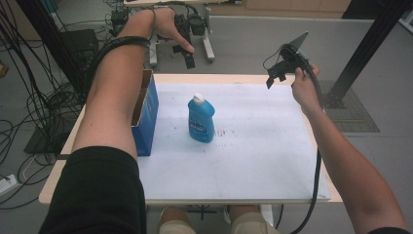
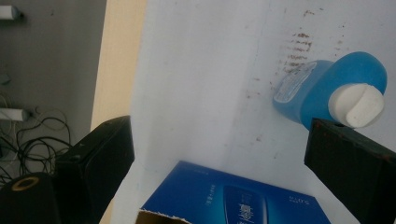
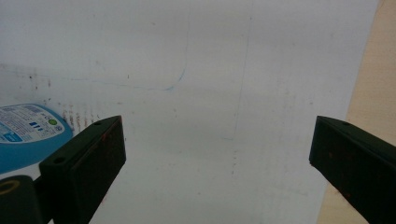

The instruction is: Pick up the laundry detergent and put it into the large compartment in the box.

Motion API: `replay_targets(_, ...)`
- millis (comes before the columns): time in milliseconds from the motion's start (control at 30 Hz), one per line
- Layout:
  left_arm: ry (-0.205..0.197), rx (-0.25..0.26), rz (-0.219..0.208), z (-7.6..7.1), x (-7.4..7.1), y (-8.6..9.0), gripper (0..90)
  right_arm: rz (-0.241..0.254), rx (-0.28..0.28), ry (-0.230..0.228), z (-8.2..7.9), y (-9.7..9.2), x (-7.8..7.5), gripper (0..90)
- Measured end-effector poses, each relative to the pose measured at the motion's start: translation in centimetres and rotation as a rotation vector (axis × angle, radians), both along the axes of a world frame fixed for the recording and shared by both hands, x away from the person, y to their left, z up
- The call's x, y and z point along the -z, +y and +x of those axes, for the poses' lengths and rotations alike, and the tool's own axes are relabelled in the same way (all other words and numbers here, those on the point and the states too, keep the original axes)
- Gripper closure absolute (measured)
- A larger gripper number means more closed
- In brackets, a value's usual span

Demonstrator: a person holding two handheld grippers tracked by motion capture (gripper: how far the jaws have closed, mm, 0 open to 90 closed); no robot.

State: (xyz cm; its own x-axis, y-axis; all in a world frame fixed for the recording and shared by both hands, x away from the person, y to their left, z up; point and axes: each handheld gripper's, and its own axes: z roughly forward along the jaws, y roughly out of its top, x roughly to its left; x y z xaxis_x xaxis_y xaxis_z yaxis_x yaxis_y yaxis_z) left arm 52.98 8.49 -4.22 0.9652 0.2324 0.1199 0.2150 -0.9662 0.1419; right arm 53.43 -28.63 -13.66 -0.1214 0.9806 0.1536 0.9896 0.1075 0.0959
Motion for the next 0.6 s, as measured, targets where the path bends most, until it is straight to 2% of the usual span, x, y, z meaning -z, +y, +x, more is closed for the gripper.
replay_targets(600,0.004,0.002,0.007,-0.15,-0.1,0.05,8.8,-0.005,-0.004,0.003,-0.06,0.24,-0.06,3.7)
